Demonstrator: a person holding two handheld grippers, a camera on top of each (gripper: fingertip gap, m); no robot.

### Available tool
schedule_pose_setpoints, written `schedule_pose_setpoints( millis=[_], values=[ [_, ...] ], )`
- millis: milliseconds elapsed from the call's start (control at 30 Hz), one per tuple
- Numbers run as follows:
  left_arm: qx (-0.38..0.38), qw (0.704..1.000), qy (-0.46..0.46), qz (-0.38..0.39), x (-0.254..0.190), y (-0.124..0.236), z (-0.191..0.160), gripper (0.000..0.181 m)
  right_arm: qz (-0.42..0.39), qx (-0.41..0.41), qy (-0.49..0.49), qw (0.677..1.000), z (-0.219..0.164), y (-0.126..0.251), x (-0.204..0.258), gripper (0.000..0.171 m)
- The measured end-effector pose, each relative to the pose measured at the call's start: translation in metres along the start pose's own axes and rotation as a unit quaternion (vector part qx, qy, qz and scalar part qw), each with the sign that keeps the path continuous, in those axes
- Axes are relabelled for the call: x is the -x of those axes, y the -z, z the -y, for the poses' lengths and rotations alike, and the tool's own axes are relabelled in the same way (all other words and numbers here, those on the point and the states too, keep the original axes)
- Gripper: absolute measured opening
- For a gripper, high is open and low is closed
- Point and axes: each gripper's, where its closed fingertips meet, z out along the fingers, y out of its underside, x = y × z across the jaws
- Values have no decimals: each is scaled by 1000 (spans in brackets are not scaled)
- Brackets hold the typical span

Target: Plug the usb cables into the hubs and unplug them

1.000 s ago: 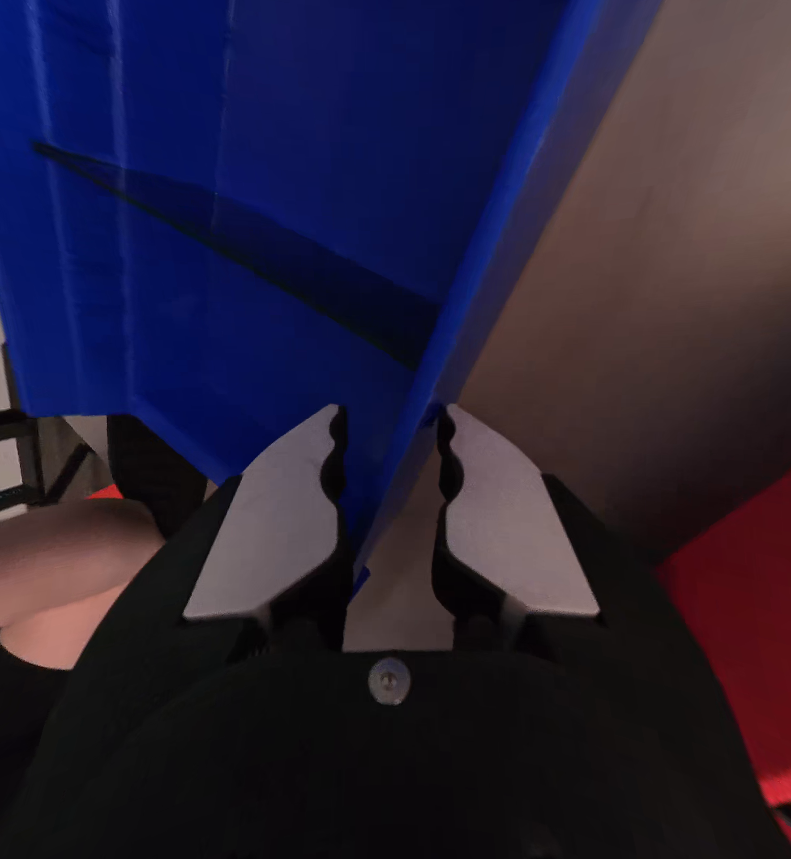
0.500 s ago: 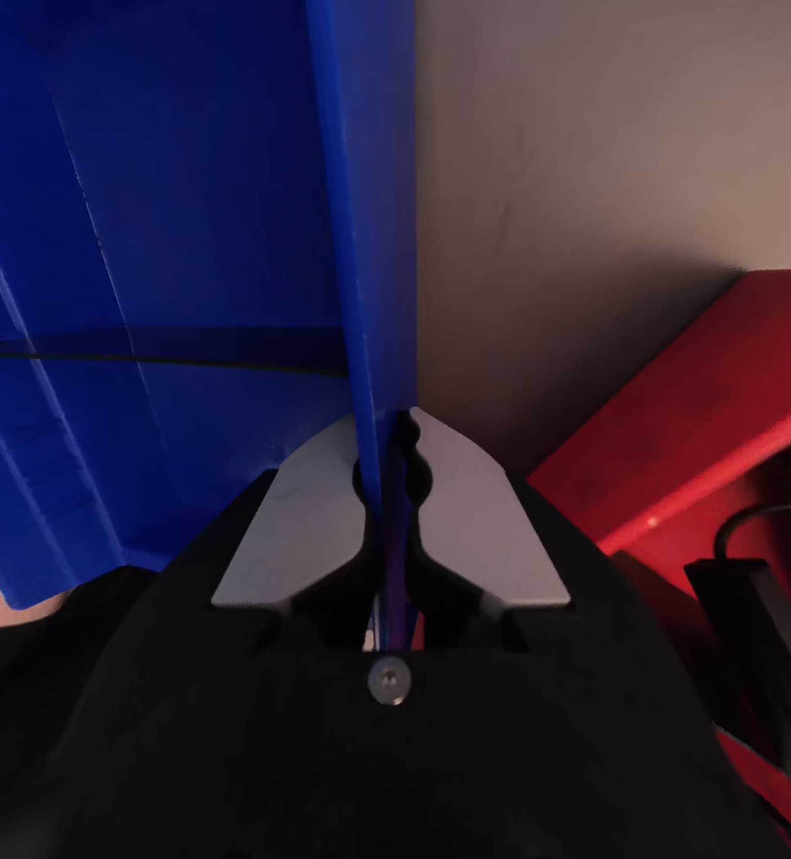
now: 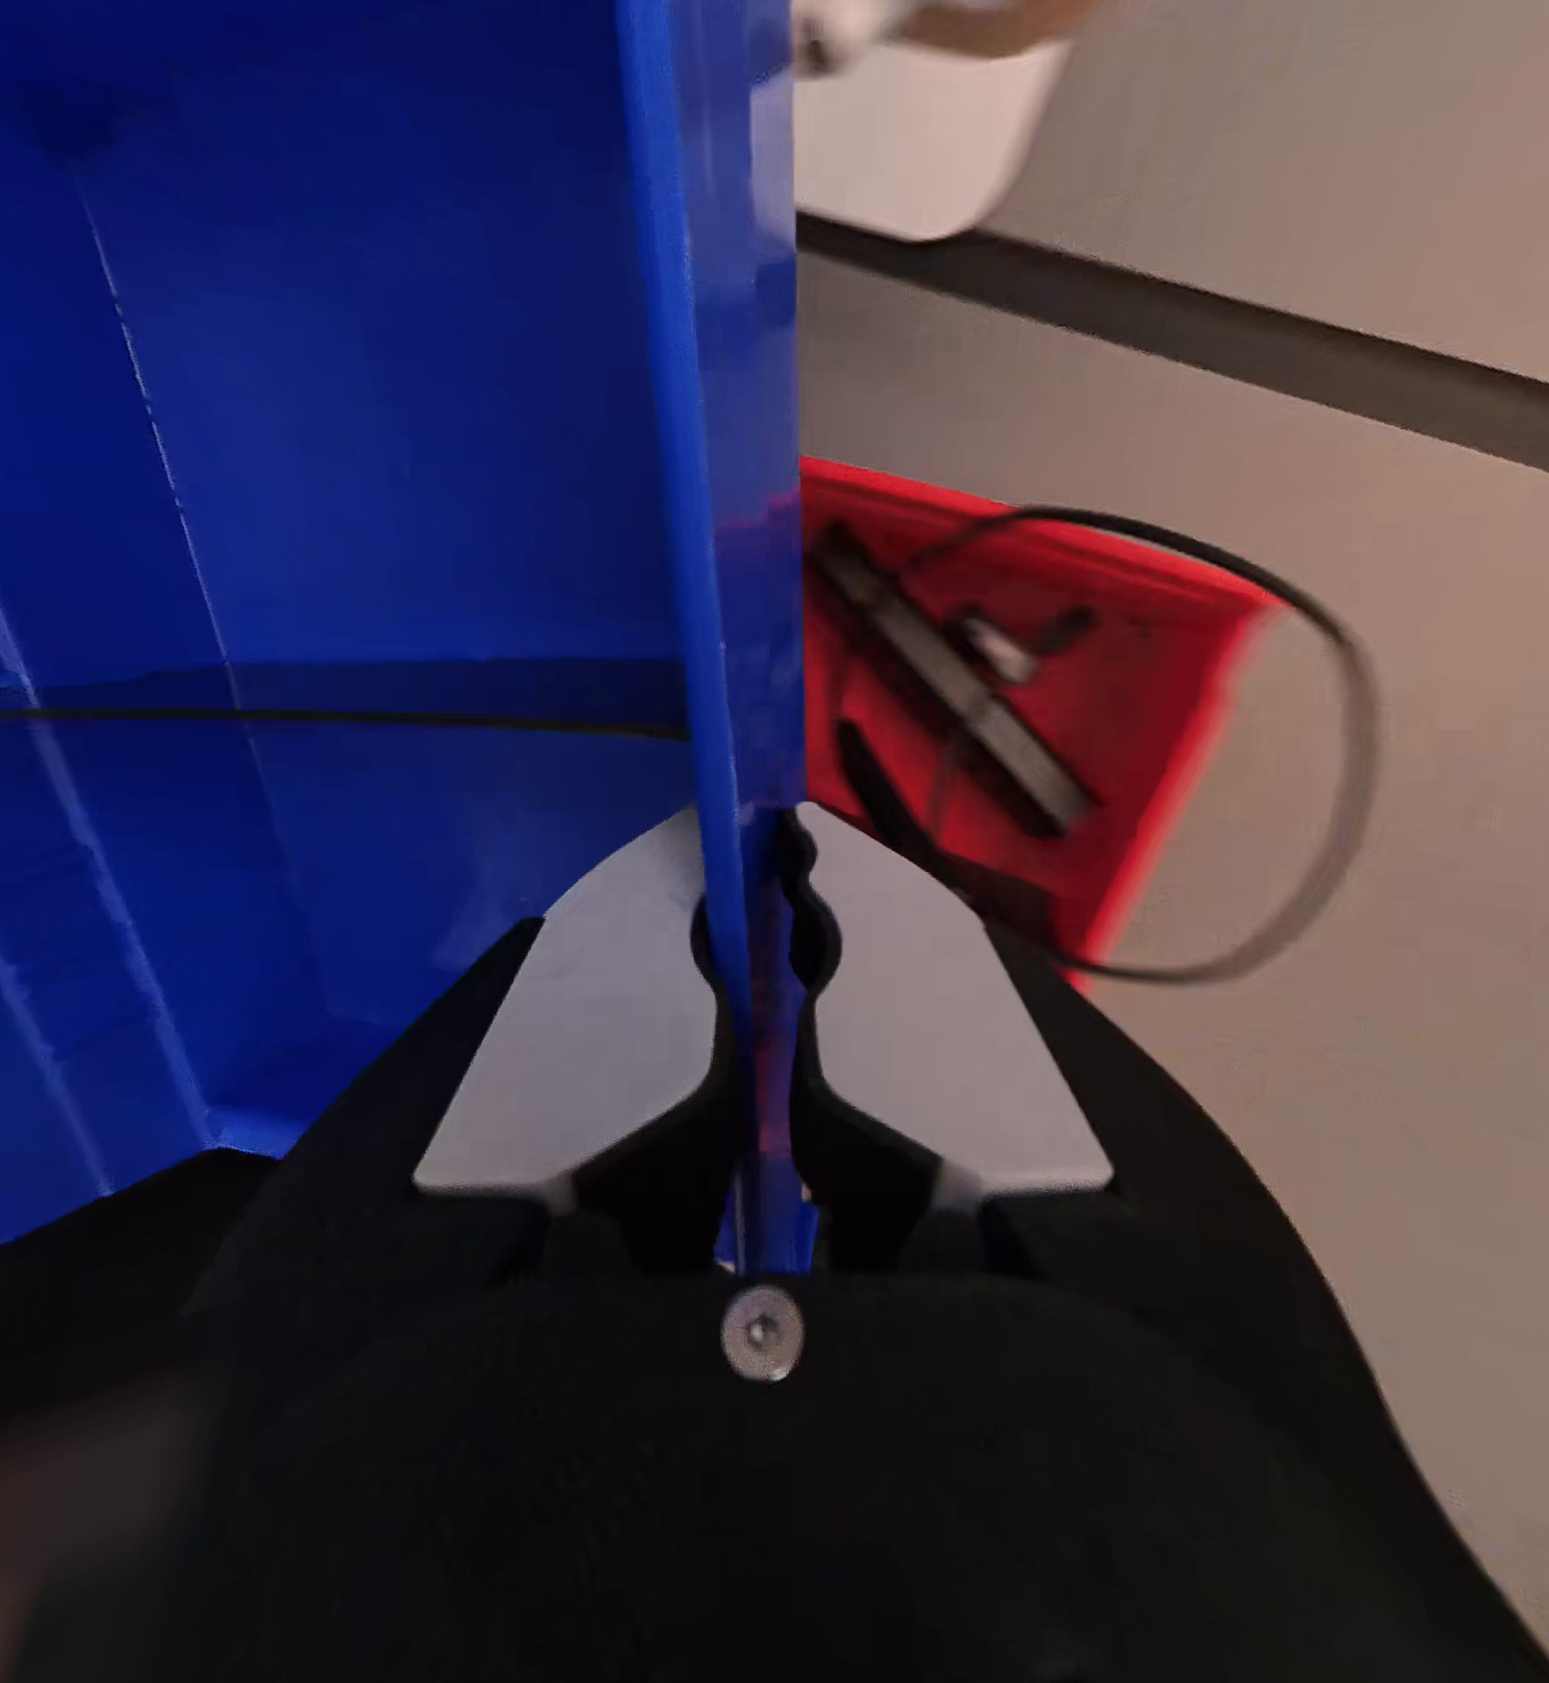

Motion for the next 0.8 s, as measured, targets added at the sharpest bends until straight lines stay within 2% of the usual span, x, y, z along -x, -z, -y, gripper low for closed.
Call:
schedule_pose_setpoints(
  millis=[100,267,367,567,633,700,733,800],
  values=[
    [-12,1000,17,-23,-14,-12,0,81,-50,-47,-58,996,-24,50,-79,6],
    [16,998,-56,30,-31,-45,-22,87,-115,-106,-177,972,-91,99,-196,6],
    [50,992,-104,57,-39,-63,-40,90,-126,-130,-238,954,-134,109,-246,6],
    [86,990,-104,26,-59,-76,-59,92,-128,-142,-307,932,-206,96,-306,6],
    [96,992,-80,-25,-80,-79,-66,91,-144,-119,-313,931,-226,85,-318,7],
    [111,987,-19,-115,-112,-80,-74,90,-160,-91,-311,932,-241,73,-326,7],
    [123,976,26,-179,-134,-79,-79,86,-164,-78,-309,933,-247,66,-328,8],
    [160,927,140,-310,-176,-71,-86,86,-162,-58,-303,937,-253,51,-328,8]
  ],
)
